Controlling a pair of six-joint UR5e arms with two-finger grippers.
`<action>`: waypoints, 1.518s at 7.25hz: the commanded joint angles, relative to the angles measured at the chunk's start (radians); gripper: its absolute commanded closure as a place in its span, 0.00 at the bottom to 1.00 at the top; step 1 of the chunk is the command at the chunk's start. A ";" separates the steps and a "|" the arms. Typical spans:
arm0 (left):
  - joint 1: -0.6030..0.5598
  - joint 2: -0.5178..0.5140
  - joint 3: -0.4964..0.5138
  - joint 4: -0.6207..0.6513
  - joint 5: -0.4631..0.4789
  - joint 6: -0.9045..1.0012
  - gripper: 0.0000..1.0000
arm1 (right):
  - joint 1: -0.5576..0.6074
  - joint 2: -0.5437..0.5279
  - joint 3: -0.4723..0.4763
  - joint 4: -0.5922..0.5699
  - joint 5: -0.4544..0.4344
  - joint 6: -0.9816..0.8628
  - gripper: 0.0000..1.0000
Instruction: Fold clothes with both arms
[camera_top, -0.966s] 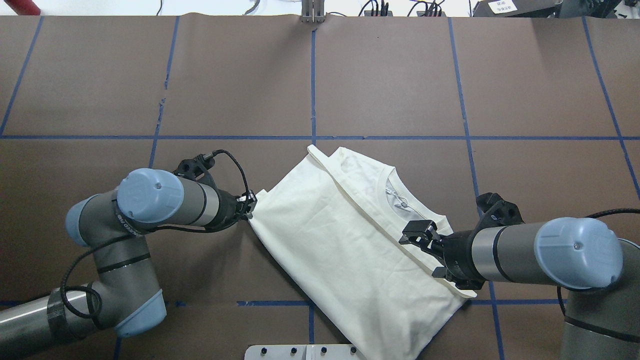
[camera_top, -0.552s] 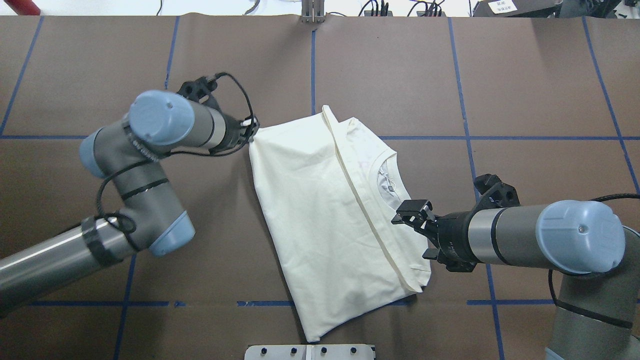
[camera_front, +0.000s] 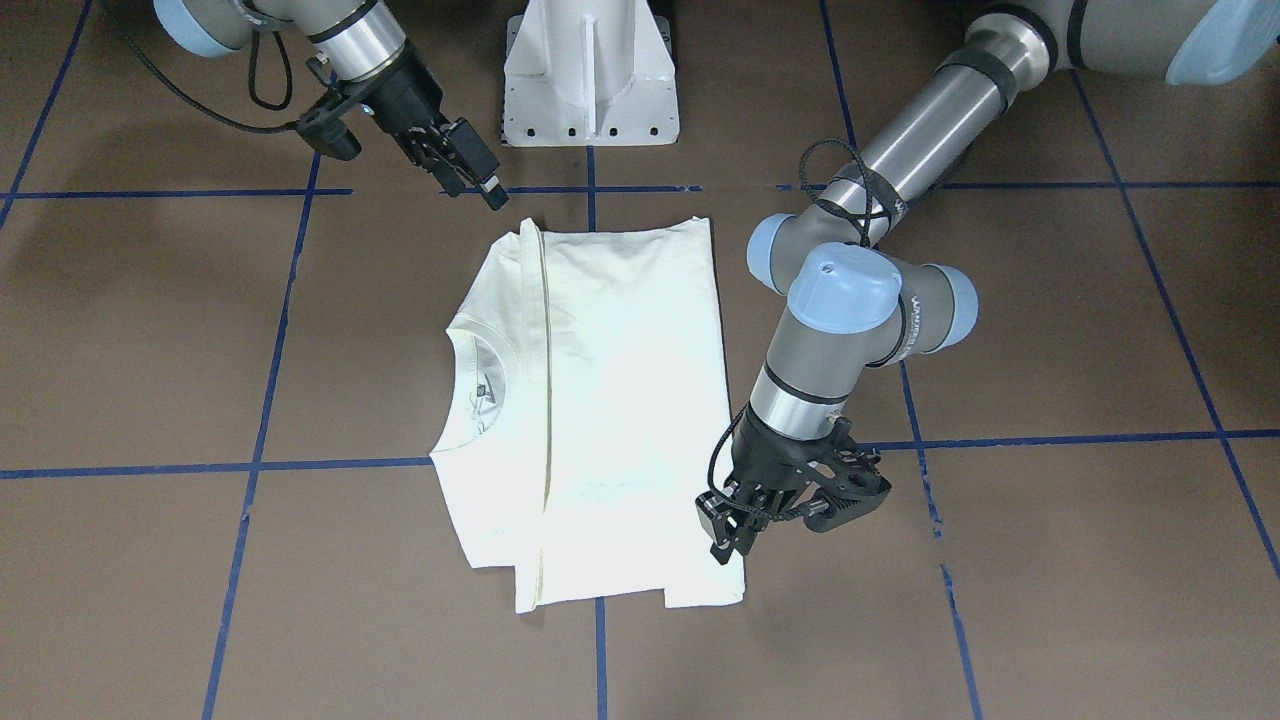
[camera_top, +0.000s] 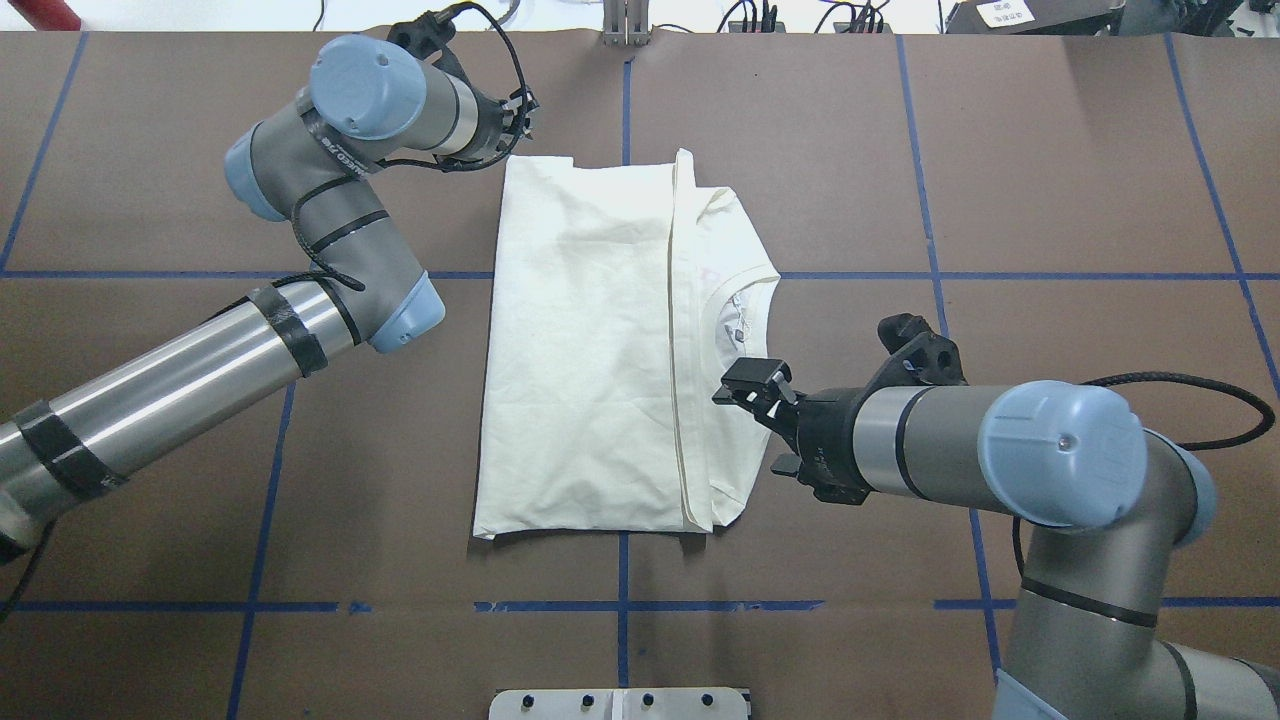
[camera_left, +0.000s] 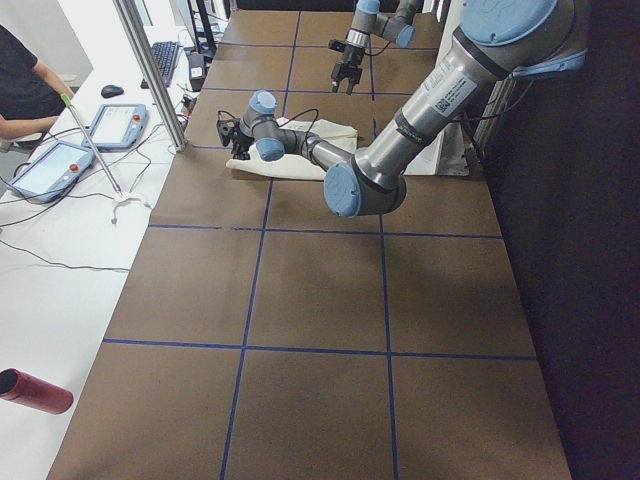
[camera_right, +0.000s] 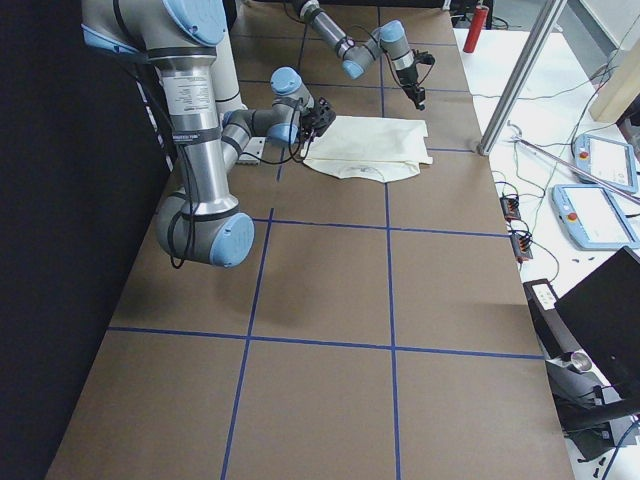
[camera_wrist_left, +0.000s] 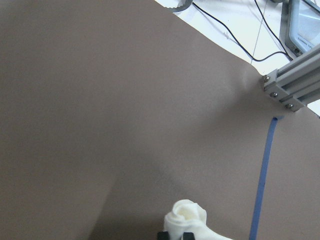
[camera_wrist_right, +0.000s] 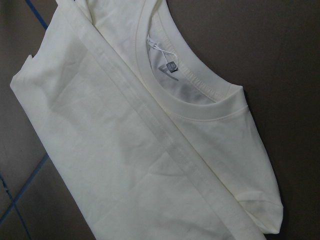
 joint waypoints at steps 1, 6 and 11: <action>-0.003 0.217 -0.293 0.006 -0.111 0.008 0.42 | -0.006 0.139 -0.148 -0.085 -0.006 -0.090 0.00; 0.006 0.248 -0.369 0.047 -0.116 0.008 0.40 | -0.046 0.330 -0.329 -0.462 0.027 -0.792 0.00; 0.012 0.248 -0.362 0.047 -0.115 0.008 0.39 | -0.062 0.327 -0.330 -0.569 0.044 -0.895 0.00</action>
